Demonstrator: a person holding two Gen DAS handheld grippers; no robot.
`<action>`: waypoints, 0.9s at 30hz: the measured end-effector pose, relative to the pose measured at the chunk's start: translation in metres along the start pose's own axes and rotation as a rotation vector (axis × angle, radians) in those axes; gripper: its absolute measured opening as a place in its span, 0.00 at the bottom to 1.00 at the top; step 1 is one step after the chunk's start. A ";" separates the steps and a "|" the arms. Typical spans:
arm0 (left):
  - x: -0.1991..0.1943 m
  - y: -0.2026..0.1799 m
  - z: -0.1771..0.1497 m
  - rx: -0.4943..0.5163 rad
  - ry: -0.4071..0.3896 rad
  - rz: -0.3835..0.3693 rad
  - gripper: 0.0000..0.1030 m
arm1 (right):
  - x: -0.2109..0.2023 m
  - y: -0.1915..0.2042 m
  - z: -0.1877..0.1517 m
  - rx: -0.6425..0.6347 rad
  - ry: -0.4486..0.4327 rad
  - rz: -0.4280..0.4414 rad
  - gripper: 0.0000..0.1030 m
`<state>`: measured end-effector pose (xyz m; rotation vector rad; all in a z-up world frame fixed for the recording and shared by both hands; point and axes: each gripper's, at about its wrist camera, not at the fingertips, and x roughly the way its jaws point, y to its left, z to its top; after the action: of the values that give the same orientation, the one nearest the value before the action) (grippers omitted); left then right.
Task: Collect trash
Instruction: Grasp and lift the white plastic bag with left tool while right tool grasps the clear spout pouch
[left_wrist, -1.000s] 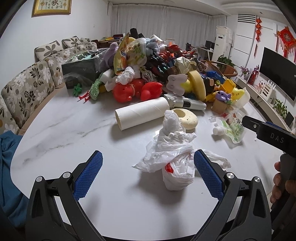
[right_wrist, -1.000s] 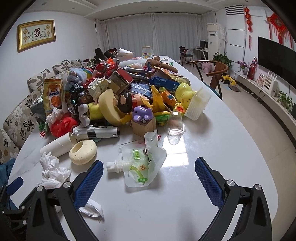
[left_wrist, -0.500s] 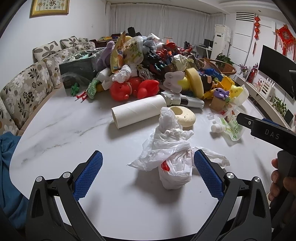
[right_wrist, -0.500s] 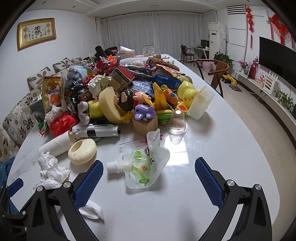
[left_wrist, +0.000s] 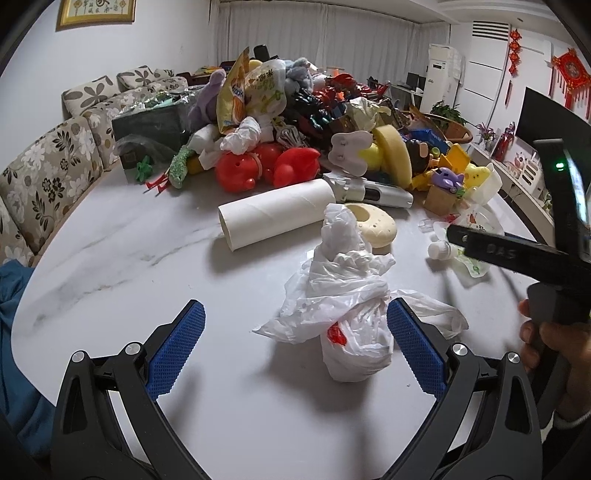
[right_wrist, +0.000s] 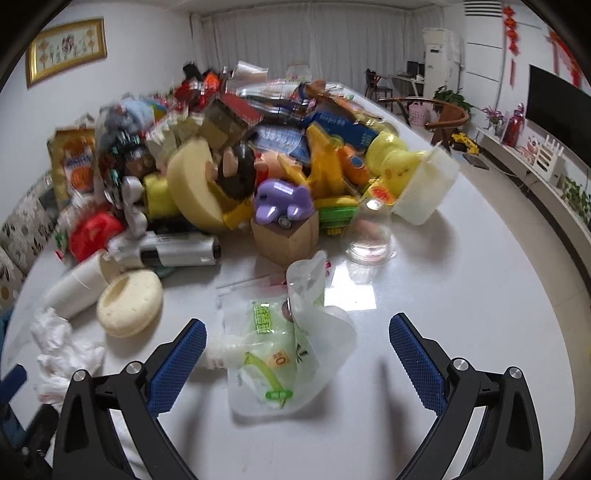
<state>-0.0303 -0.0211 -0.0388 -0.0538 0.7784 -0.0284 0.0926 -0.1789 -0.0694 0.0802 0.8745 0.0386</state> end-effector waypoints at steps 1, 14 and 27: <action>0.001 0.001 0.000 -0.002 0.001 -0.001 0.94 | 0.002 -0.001 0.002 0.011 -0.002 0.037 0.91; -0.005 -0.002 -0.004 0.036 -0.042 -0.044 0.93 | -0.044 -0.008 -0.010 0.003 -0.071 0.226 0.17; 0.023 -0.037 0.016 0.117 0.009 -0.055 0.47 | -0.097 -0.065 -0.045 0.051 -0.130 0.175 0.18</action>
<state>-0.0030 -0.0582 -0.0413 0.0360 0.7825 -0.1269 -0.0038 -0.2480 -0.0295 0.2052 0.7369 0.1726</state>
